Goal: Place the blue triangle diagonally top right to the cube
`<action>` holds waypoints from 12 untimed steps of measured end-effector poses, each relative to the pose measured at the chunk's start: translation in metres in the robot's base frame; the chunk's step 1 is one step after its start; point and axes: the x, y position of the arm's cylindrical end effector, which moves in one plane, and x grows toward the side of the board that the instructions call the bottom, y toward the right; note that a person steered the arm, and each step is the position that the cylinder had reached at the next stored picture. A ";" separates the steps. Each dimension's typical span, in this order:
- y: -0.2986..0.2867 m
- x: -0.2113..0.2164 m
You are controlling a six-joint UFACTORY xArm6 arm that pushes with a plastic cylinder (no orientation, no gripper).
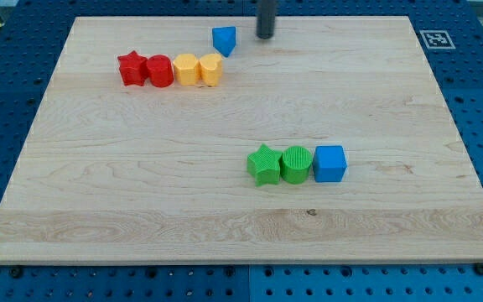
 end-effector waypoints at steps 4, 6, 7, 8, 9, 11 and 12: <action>-0.105 0.000; -0.086 0.018; -0.069 0.027; -0.047 0.035; -0.024 0.042; 0.032 0.046; 0.056 0.046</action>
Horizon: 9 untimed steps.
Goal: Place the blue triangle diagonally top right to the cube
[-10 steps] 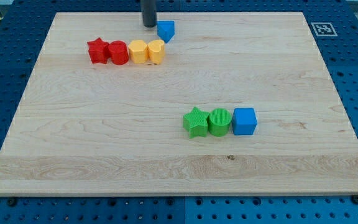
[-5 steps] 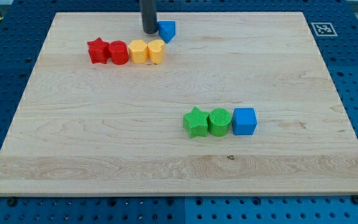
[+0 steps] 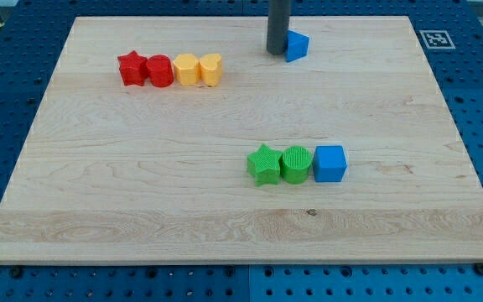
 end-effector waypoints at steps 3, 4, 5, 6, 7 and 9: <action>0.024 0.000; 0.025 0.000; 0.044 0.000; 0.048 0.000; 0.048 0.000; 0.049 -0.002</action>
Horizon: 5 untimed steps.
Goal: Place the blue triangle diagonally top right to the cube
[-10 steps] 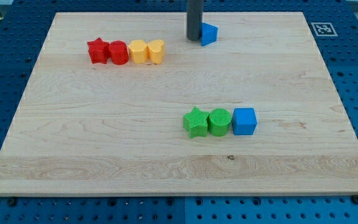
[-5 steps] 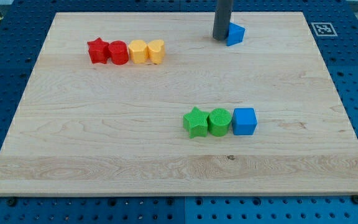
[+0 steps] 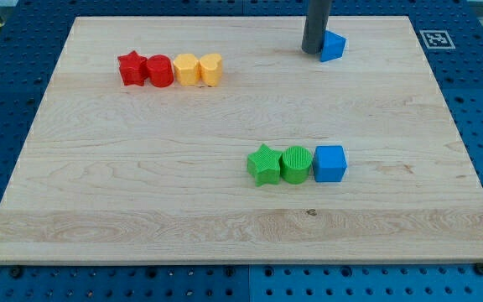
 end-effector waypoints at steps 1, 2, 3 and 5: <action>0.000 -0.009; 0.004 -0.014; 0.032 -0.014; 0.072 0.000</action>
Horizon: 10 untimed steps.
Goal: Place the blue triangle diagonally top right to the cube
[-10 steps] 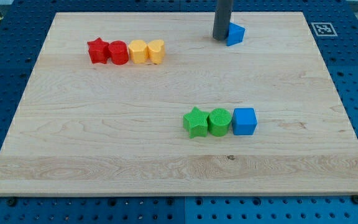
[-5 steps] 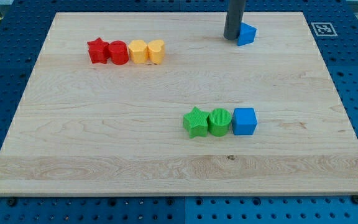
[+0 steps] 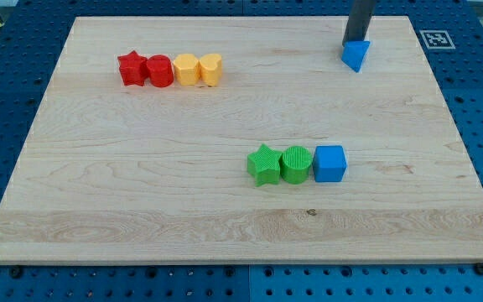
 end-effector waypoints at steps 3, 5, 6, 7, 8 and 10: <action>0.000 0.052; 0.004 0.091; 0.004 0.115; 0.007 0.135; 0.011 0.151; 0.026 0.177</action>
